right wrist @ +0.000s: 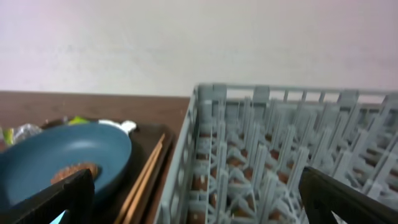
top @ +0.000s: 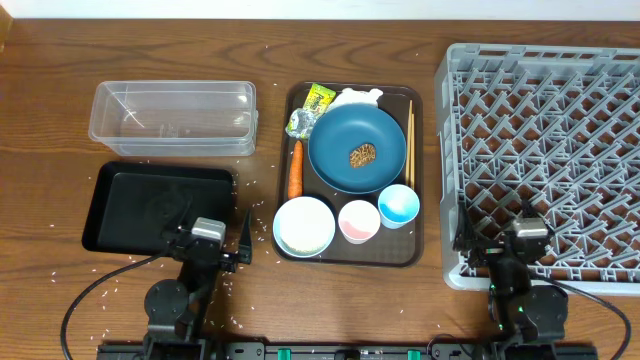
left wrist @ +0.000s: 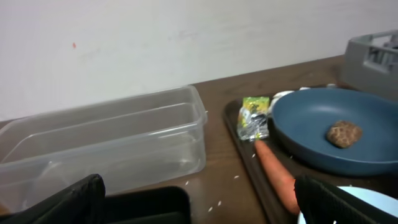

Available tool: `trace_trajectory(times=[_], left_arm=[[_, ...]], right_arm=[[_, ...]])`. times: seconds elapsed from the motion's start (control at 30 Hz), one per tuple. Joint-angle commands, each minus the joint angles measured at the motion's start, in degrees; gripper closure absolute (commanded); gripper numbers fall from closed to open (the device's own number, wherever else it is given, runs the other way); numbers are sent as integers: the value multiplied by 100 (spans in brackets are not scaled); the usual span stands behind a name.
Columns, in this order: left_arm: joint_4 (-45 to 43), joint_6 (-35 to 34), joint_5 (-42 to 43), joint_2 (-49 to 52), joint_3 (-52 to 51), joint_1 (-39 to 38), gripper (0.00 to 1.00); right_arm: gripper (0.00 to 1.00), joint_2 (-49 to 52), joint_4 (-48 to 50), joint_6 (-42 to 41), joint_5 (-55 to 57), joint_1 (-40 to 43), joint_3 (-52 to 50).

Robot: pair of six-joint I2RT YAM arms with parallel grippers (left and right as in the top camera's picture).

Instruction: Sort waste into correct bins and load items into the dishwasher rack

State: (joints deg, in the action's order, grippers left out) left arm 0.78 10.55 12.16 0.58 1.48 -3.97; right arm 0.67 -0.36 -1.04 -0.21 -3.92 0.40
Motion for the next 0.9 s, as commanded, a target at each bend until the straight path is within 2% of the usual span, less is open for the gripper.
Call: trace_trajectory(times=[0.0,0.17,0.37,0.5,0.6,0.73,0.87], left_arm=[[-234,-11,632,-35,-122,-24,2],[-1335,-142,1058,-35,-105,-24,2],[-1294,-385,1049,9,428,-24,2],[-404,-570,968,468,1360,-24,2],[457,-570,925,1235,2374,-24,2],[1486,-575,929,2671,3965,-24,2],[2723,-892,931,4203,5676,-24,2]], right_arm=[[1,-33,-39,-83,-33,63,-9],[1,-33,223,-299,-422,63,-9],[1,-17,955,-584,-1421,63,275],[1,310,461,-614,-1408,63,1228],[1,1001,-146,-627,-1456,63,2127],[1,2424,-1034,-876,-1821,63,3547],[1,4118,-2037,-879,-2538,61,5174]])
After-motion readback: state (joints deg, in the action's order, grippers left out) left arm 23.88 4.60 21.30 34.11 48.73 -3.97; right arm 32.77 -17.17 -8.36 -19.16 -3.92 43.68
